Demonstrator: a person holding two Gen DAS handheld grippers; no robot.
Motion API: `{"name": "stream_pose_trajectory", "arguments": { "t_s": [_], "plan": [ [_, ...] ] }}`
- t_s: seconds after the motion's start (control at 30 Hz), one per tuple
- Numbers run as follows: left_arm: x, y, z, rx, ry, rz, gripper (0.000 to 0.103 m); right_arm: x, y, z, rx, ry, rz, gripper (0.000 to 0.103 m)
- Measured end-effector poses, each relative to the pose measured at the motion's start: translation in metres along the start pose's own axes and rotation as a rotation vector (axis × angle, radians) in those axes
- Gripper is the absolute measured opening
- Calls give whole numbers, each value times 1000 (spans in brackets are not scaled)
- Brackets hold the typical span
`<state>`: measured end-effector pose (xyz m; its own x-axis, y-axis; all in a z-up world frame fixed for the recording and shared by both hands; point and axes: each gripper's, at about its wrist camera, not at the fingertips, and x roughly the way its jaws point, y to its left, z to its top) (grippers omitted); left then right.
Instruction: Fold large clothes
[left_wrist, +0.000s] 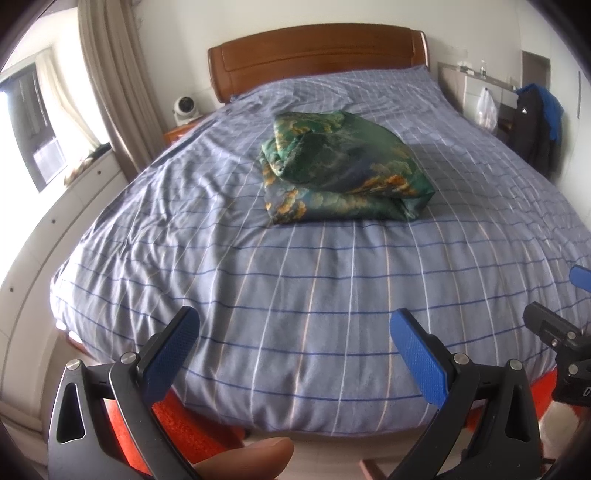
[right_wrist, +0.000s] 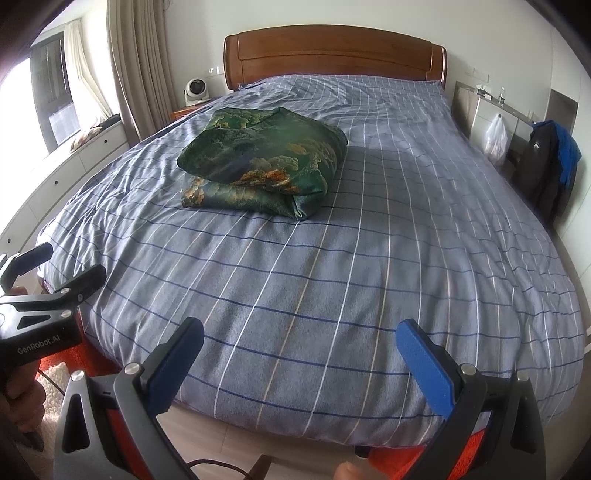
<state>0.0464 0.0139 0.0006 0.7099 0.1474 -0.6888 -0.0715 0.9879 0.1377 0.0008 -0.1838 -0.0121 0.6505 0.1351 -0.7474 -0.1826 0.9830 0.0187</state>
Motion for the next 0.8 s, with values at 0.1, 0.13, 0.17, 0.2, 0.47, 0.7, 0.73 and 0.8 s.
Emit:
{"name": "stream_pose_trajectory", "arguments": {
  "t_s": [0.1,0.13,0.17,0.2,0.47,0.7,0.73,0.8],
  "plan": [
    [-2,-1,-1,0,-8,2,103,-1,1,1,2,-5,2,103],
    [-3,-1,-2,-1,-7,1,103,-2,1,1,2,-6,4,103],
    [-3,-1,-2,0,-6,0,103,-2,1,0,2,-7,6,103],
    [-3,-1,-1,0,-5,-2,103,-3,1,0,1,-7,8,103],
    [-6,-1,0,4,-21,0,103,-8,0,4,8,-22,3,103],
    [-15,5,18,-5,-77,5,103,-18,-5,14,10,-53,-28,103],
    [-15,6,20,-5,-83,10,103,-20,-5,16,11,-61,-35,103],
    [-17,7,26,-5,-93,20,103,-25,-6,20,15,-76,-49,103]
  ]
}}
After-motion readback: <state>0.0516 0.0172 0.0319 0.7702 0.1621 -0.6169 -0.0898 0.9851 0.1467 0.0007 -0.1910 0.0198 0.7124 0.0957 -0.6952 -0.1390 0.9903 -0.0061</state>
